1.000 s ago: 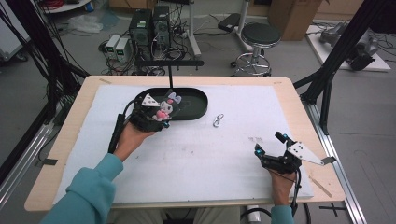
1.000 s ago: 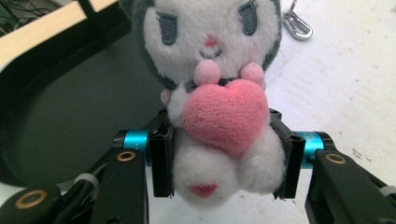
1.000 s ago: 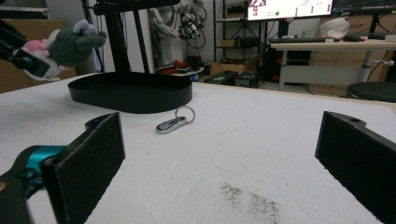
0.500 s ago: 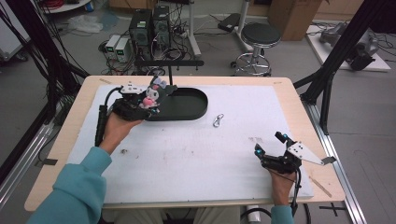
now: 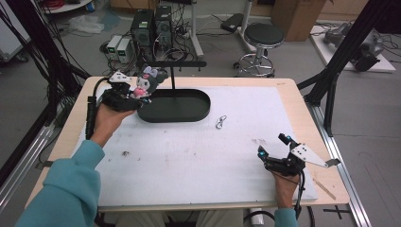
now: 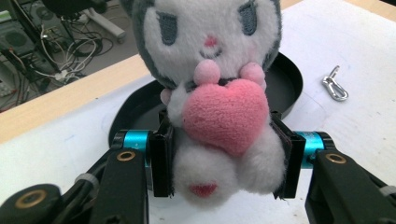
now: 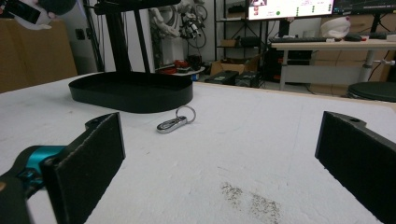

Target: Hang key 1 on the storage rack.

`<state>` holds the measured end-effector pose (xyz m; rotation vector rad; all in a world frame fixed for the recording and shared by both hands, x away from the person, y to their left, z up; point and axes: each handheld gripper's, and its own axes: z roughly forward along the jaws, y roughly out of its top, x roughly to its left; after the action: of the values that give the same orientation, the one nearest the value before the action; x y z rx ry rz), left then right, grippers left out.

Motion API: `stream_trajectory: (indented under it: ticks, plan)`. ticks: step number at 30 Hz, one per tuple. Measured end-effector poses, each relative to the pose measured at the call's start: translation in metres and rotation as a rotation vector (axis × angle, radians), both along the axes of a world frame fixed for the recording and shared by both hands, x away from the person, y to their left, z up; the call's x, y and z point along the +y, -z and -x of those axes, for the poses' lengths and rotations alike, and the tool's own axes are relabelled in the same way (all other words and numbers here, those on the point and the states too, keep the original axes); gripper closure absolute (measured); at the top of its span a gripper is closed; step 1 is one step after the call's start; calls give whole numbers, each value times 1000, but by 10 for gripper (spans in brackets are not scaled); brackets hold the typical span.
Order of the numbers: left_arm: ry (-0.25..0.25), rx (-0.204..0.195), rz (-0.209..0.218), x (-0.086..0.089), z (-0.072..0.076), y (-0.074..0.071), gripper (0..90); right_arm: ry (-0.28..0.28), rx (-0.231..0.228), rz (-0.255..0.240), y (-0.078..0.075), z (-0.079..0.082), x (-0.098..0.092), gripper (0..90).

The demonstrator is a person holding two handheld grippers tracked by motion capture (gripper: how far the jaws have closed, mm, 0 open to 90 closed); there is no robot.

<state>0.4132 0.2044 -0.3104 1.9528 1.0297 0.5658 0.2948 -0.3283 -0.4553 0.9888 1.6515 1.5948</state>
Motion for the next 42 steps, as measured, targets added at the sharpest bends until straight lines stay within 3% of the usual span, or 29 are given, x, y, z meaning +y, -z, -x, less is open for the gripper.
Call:
stream_trajectory:
  ticks: [22, 35, 42]
  plan:
    - [-98, 13, -3, 23, -16, -11, 525, 1, 4, -1, 0, 0, 0, 7]
    - [-114, 28, 49, 34, -25, -12, 525, -1, 5, -1, 0, 0, 0, 7]
    - [-118, 27, 39, 32, -29, -16, 525, 1, 2, 0, 0, 0, 0, 7]
